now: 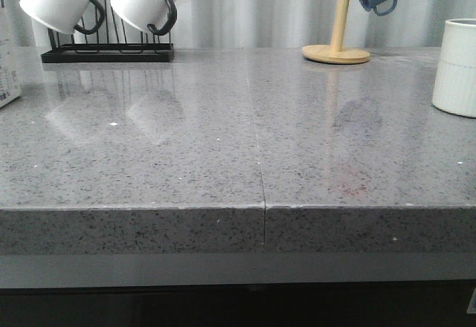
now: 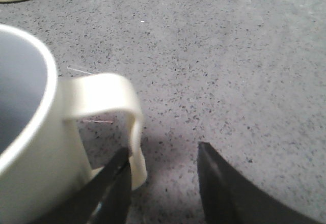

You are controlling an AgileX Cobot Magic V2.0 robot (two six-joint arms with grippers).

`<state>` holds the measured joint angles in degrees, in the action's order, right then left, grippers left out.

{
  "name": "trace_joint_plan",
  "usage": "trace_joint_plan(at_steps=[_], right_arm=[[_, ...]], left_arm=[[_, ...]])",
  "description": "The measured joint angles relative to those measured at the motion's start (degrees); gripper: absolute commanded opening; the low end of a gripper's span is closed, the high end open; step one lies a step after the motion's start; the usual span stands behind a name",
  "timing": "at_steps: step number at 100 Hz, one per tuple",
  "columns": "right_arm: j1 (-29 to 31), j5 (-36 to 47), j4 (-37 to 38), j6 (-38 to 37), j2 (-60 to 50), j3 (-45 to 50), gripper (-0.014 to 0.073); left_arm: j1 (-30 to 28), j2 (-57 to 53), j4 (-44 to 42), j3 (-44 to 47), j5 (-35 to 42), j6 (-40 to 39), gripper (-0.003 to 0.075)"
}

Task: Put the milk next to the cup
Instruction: 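Move the right gripper to the white HOME mug and grasp it, then carry the HOME mug toward the table center and lower it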

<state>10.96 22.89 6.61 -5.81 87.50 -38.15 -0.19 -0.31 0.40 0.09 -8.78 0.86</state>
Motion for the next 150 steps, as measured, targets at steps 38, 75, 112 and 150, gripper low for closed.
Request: trace_joint_plan(at_steps=[38, 75, 112, 150], right_arm=[[0.00, 0.21, 0.00, 0.00, 3.05, -2.96, -0.0028], [-0.09, -1.39, 0.11, -0.14, 2.62, -3.00, -0.0066], [-9.52, -12.51, 0.11, -0.14, -5.96, -3.96, -0.0066], [-27.12, -13.61, -0.23, -0.23, -3.30, -9.66, -0.0064]], left_arm=[[0.00, 0.00, 0.00, 0.00, 0.00, 0.00, -0.0021], [0.00, 0.00, 0.00, 0.00, 0.00, 0.00, -0.0021], [0.00, 0.00, 0.00, 0.00, 0.00, 0.00, -0.0021], [0.00, 0.00, 0.00, 0.00, 0.00, 0.00, -0.0021]])
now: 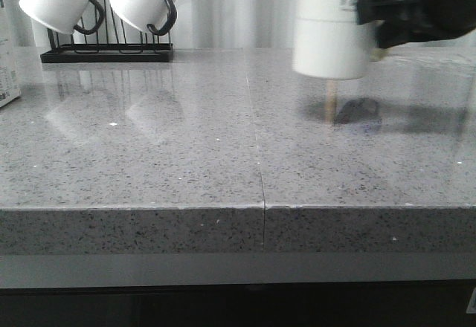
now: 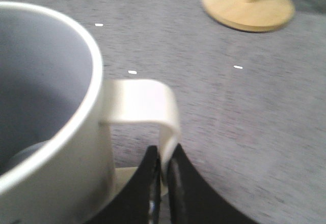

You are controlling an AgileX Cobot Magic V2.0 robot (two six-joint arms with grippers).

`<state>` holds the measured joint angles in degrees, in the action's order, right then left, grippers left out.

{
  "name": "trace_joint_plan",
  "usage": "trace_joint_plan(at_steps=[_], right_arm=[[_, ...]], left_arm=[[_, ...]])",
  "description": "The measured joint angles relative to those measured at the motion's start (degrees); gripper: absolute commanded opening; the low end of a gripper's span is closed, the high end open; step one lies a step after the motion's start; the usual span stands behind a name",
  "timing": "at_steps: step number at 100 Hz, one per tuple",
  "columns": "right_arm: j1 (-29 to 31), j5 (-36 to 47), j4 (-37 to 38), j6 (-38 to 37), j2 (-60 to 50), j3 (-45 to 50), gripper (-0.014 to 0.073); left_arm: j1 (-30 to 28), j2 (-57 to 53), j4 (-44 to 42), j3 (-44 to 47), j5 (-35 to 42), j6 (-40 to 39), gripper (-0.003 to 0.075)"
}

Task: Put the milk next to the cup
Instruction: 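Carry the HOME mug toward the table center and lower it, then open the right gripper and withdraw it from the mug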

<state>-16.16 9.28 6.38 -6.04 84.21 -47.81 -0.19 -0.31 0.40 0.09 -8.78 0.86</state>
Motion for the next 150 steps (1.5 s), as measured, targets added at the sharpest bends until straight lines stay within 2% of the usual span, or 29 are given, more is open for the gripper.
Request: trace_joint_plan(at_steps=[28, 50, 57, 72, 84, 118, 150], right_arm=[[-6.91, 4.12, -1.69, 0.00, 7.73, -3.28, -0.0064], [-8.14, 7.04, -1.82, 0.00, 12.15, -4.92, -0.0061], [-8.14, 7.07, -1.91, 0.00, 12.49, -4.92, -0.0016], [-8.14, 7.12, -1.91, -0.06, 12.54, -5.00, 0.0164], [-8.14, 7.10, -1.95, -0.14, 12.54, -5.05, 0.0223], [-8.14, 6.61, -2.18, -0.27, 9.28, -1.93, 0.0209], [-8.14, 3.85, -2.18, -0.27, -5.15, 9.26, 0.0009]], left_arm=[[0.00, 0.00, 0.00, 0.00, 0.00, 0.00, -0.0021], [0.00, 0.00, 0.00, 0.00, 0.00, 0.00, -0.0021], [0.00, 0.00, 0.00, 0.00, 0.00, 0.00, -0.0021], [0.00, 0.00, 0.00, 0.00, 0.00, 0.00, -0.0021], [0.00, 0.00, 0.00, 0.00, 0.00, 0.00, -0.0021], [0.00, 0.00, 0.00, 0.00, 0.00, 0.00, -0.0021], [0.00, 0.00, 0.00, 0.00, 0.00, 0.00, -0.0021]])
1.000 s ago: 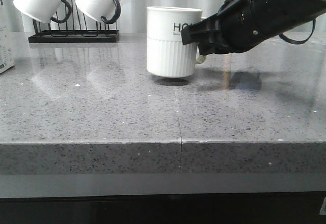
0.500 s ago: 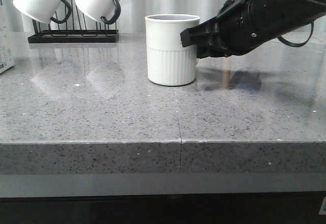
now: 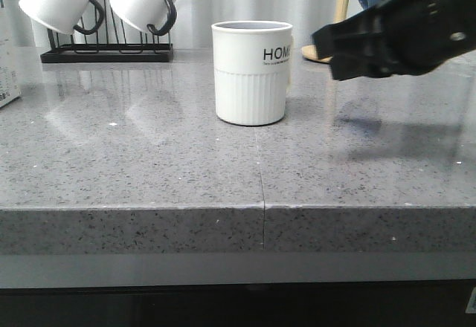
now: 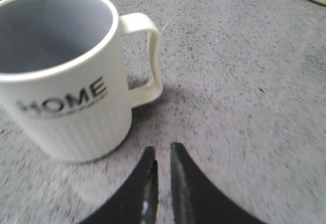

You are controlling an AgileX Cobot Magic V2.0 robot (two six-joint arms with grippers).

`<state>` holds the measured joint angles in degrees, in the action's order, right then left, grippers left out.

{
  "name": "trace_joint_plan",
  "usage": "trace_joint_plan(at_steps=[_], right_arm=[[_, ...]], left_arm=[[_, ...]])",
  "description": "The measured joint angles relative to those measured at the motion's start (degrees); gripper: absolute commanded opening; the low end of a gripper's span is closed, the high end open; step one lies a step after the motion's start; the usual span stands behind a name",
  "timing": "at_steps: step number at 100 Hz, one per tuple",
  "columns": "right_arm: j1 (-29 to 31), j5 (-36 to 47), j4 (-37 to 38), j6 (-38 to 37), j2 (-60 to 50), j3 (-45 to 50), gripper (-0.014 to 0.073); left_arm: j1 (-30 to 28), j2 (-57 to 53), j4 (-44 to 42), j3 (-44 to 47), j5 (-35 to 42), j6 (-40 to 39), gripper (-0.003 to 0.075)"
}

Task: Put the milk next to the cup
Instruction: 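Open the right gripper and withdraw it from the mug, then move the left gripper to the Pascual milk carton and grasp it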

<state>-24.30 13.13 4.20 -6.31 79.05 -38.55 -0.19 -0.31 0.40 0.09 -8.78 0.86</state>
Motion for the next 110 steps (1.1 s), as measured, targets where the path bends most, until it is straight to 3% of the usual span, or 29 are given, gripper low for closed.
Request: trace_joint_plan(at_steps=[13, 61, 110], right_arm=[[0.00, -4.97, 0.00, 0.00, -8.09, 3.45, -0.0037], [0.00, -28.84, 0.00, 0.00, -37.51, 5.85, -0.0037], [0.00, -39.68, -0.04, 0.00, -63.62, 13.54, -0.0037]], left_arm=[[0.00, 0.00, 0.00, 0.00, 0.00, 0.00, -0.0021], [0.00, 0.00, 0.00, 0.00, 0.00, 0.00, -0.0021], [0.00, 0.00, 0.00, 0.00, 1.72, 0.00, -0.0021]])
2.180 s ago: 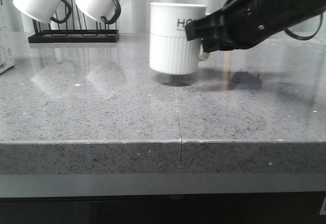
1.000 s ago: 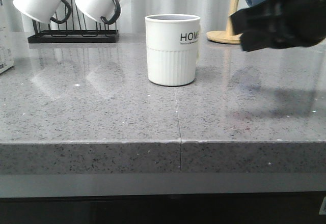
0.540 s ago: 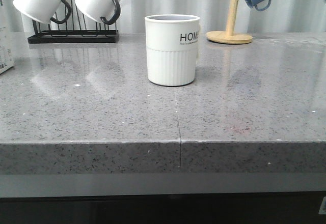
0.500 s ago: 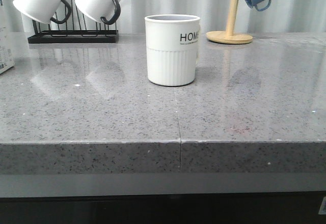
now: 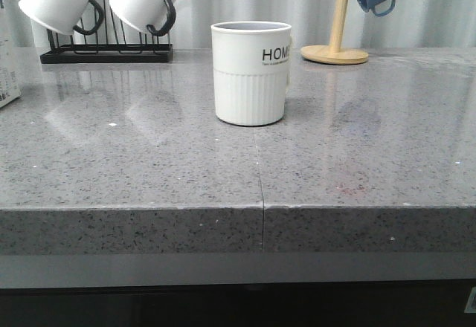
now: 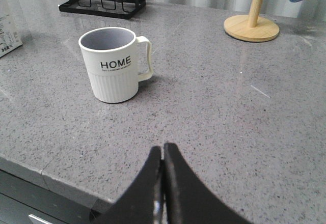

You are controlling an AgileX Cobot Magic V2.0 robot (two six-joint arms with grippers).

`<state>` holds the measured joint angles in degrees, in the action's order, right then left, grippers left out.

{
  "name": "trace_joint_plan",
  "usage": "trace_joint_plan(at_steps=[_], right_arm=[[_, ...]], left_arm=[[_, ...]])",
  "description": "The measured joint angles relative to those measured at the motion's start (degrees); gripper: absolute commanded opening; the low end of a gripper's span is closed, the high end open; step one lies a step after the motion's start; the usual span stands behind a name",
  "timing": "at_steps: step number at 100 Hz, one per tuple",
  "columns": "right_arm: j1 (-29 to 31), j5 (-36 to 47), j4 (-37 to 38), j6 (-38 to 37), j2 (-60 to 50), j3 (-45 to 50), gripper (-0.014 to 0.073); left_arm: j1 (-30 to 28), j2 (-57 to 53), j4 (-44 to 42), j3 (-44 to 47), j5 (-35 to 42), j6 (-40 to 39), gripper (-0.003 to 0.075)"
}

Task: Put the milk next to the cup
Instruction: 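Move the left gripper to the Pascual milk carton and grasp it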

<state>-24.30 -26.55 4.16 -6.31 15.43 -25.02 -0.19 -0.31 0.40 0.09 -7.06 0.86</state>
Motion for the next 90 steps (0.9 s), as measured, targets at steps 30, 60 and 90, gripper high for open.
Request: trace_joint_plan(at_steps=[30, 60, 90], right_arm=[[0.00, -4.84, -0.09, 0.00, -2.19, 0.84, -0.0037], [0.00, -5.00, -0.09, 0.00, -2.28, 0.84, -0.0037], [0.00, -5.10, -0.09, 0.00, -2.28, 0.84, -0.0037]], left_arm=[[0.00, 0.00, -0.40, -0.90, 5.26, 0.00, -0.0021], [0.00, 5.88, -0.40, -14.74, 0.32, 0.00, -0.0020], [0.00, 19.75, -0.40, -23.01, -1.28, 0.00, 0.0407]])
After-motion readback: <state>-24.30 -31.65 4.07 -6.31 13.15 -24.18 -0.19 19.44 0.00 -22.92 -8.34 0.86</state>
